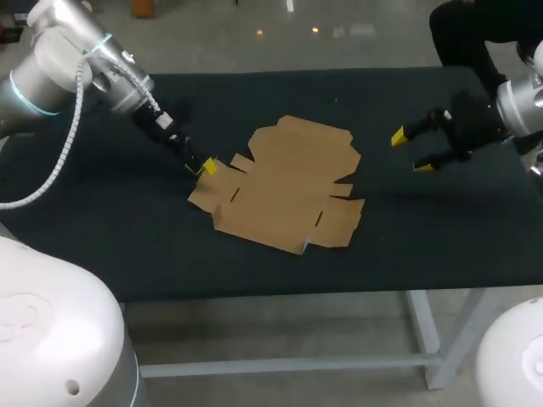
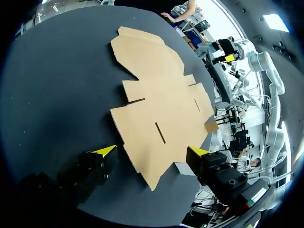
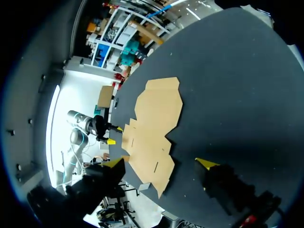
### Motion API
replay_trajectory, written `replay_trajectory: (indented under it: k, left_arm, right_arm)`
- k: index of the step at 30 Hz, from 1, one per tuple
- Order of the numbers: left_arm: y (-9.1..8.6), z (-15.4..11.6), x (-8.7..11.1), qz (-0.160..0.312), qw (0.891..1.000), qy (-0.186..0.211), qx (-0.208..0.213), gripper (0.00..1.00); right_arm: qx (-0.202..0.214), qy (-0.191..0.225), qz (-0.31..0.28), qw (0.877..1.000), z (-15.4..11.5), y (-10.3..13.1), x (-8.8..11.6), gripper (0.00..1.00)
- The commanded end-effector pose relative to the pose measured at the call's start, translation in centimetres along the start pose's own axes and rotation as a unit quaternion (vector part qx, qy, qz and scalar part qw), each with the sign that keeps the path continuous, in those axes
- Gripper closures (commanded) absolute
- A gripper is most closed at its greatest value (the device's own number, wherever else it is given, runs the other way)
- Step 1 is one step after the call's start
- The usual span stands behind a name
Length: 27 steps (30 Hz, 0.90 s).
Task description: Assemble the packaging by folding the flat box into shape, placing the metal phone stand inside, and closing the box properly
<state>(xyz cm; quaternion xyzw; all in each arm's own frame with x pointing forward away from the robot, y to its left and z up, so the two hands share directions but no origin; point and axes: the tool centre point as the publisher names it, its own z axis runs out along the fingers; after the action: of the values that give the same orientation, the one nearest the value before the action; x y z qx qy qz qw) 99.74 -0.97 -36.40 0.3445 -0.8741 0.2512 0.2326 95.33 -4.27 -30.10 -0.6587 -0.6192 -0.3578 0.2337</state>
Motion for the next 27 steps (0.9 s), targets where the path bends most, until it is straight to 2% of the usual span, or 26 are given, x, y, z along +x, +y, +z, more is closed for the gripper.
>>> replay_trajectory:
  k: [1, 10, 12, 16, 17, 18, 21, 22, 23, 27]
  left_arm:
    - [-0.8, 0.1, -0.7, 0.002, 0.999, 0.004, -0.048, 0.00]
    - [-1.3, 1.1, -1.0, 0.024, 0.995, 0.022, -0.092, 0.00]
    - [-1.4, 1.4, -0.9, 0.022, 0.994, 0.021, -0.100, 0.04]
    - [-1.5, 1.9, -1.2, 0.021, 0.993, 0.029, -0.111, 0.04]
    - [-1.5, 2.0, -1.3, 0.021, 0.993, 0.030, -0.112, 0.09]
    - [-1.4, 2.2, -1.3, 0.021, 0.993, 0.032, -0.113, 0.21]
    - [-1.4, 2.4, -1.5, 0.023, 0.992, 0.041, -0.115, 0.67]
    - [-1.3, 2.4, -1.5, 0.024, 0.992, 0.042, -0.116, 0.95]
    - [-1.2, 2.5, -1.4, 0.024, 0.992, 0.044, -0.116, 1.00]
    - [-1.0, 2.6, -1.3, 0.025, 0.992, 0.044, -0.118, 1.00]
  right_arm:
    - [0.000, 0.003, -0.001, 1.000, -0.1, 0.0, -0.1, 0.00]
    - [0.000, 0.003, -0.001, 1.000, -0.1, 0.0, -0.1, 0.00]
    - [0.000, 0.003, -0.001, 1.000, -0.1, 0.0, -0.1, 0.00]
    - [0.000, 0.003, -0.001, 1.000, -0.1, 0.0, -0.1, 0.00]
    - [0.000, 0.003, -0.001, 1.000, -0.1, 0.0, -0.1, 0.00]
    - [0.000, 0.003, -0.001, 1.000, -0.1, 0.0, -0.1, 0.00]
    - [0.000, 0.003, -0.001, 1.000, -0.1, 0.0, -0.1, 0.00]
    - [0.000, 0.003, -0.001, 1.000, -0.1, 0.0, -0.1, 0.00]
    - [0.000, 0.003, -0.001, 1.000, -0.1, 0.0, -0.1, 0.00]
    - [0.000, 0.003, -0.001, 1.000, -0.1, 0.0, -0.1, 0.00]
